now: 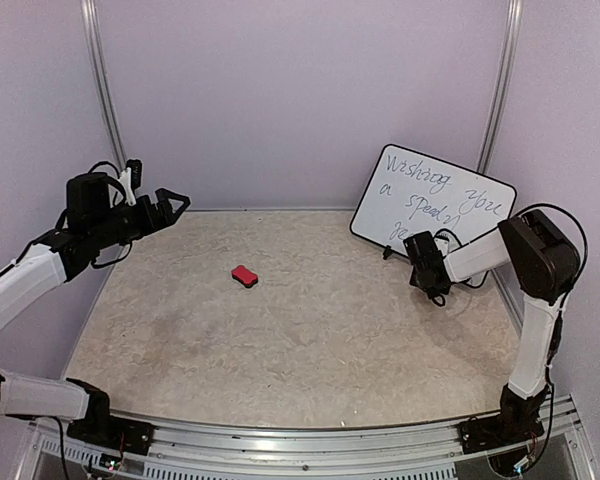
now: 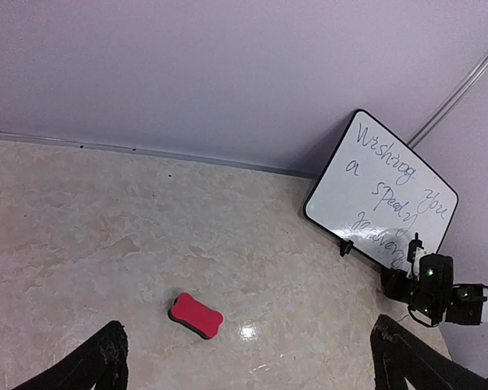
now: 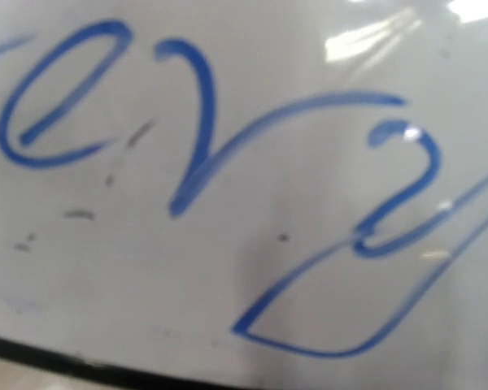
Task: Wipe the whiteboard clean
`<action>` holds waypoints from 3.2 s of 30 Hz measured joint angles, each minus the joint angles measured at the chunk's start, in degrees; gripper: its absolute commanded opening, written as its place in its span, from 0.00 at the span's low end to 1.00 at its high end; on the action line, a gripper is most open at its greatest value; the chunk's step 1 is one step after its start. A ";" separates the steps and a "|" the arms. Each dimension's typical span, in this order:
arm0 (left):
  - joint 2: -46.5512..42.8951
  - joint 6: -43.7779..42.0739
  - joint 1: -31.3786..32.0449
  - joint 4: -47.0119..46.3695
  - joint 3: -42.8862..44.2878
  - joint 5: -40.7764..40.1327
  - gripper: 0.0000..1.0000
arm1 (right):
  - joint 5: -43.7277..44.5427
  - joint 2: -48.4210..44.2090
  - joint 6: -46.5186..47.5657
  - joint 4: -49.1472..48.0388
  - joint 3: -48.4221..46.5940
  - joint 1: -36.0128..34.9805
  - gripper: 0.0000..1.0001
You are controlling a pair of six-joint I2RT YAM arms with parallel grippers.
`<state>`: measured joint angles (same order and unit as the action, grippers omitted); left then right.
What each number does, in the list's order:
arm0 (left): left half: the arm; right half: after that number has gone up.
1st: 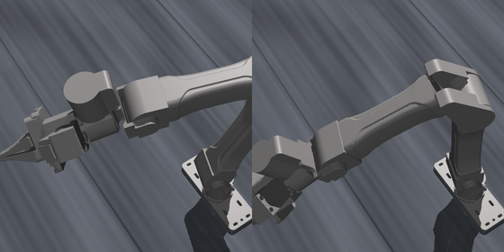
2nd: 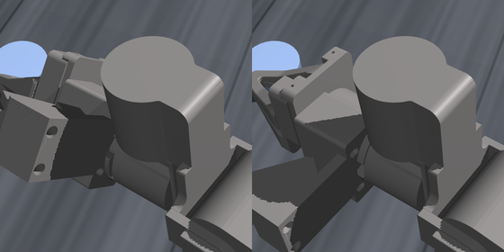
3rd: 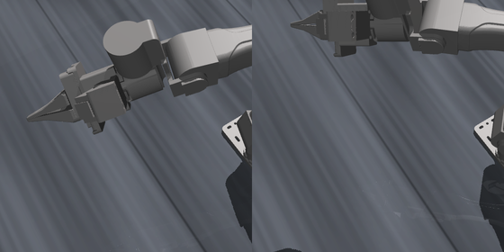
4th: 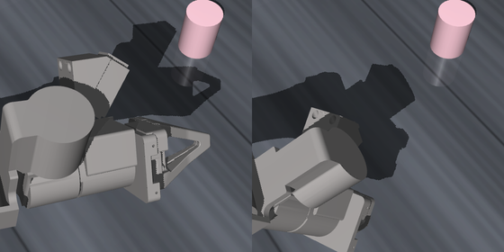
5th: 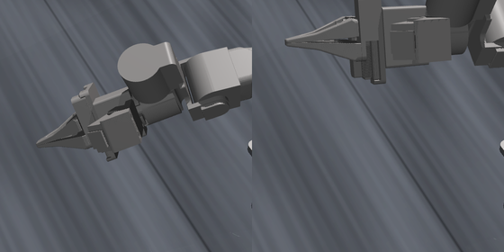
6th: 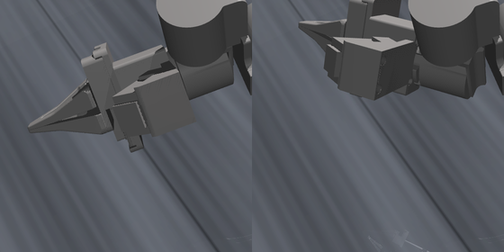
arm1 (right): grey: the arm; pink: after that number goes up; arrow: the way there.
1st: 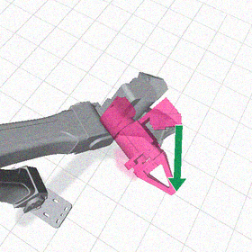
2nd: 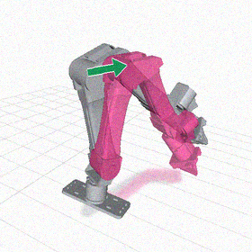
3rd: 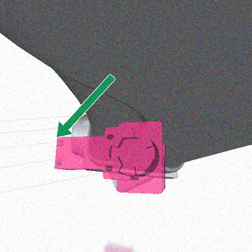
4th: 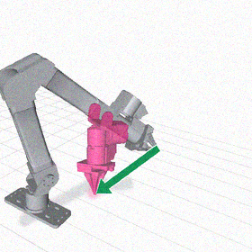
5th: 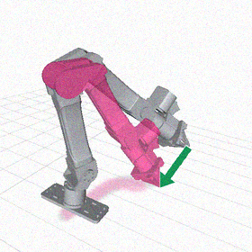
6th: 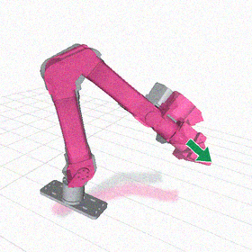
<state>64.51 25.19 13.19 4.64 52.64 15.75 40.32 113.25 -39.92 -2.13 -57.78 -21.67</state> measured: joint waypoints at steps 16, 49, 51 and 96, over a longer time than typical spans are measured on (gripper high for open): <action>0.00 0.07 -0.72 -0.11 -0.02 0.09 0.99 | -9.57 -1.29 13.42 -8.24 2.71 -8.57 0.00; 0.55 0.61 0.92 -0.24 -0.94 -5.60 0.99 | -21.18 -2.43 26.91 -15.89 5.40 -14.75 0.69; 1.36 1.49 2.43 0.48 -0.92 -8.90 0.99 | -21.64 -3.61 26.64 -15.10 6.03 -14.91 0.74; 55.36 12.79 17.09 13.70 29.35 -29.46 0.81 | -18.16 -39.19 21.84 -3.15 15.43 -22.47 0.76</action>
<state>119.87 37.98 30.28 18.35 82.00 -13.72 22.15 74.06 -18.09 -5.28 -42.35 -44.14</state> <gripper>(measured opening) 0.851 0.757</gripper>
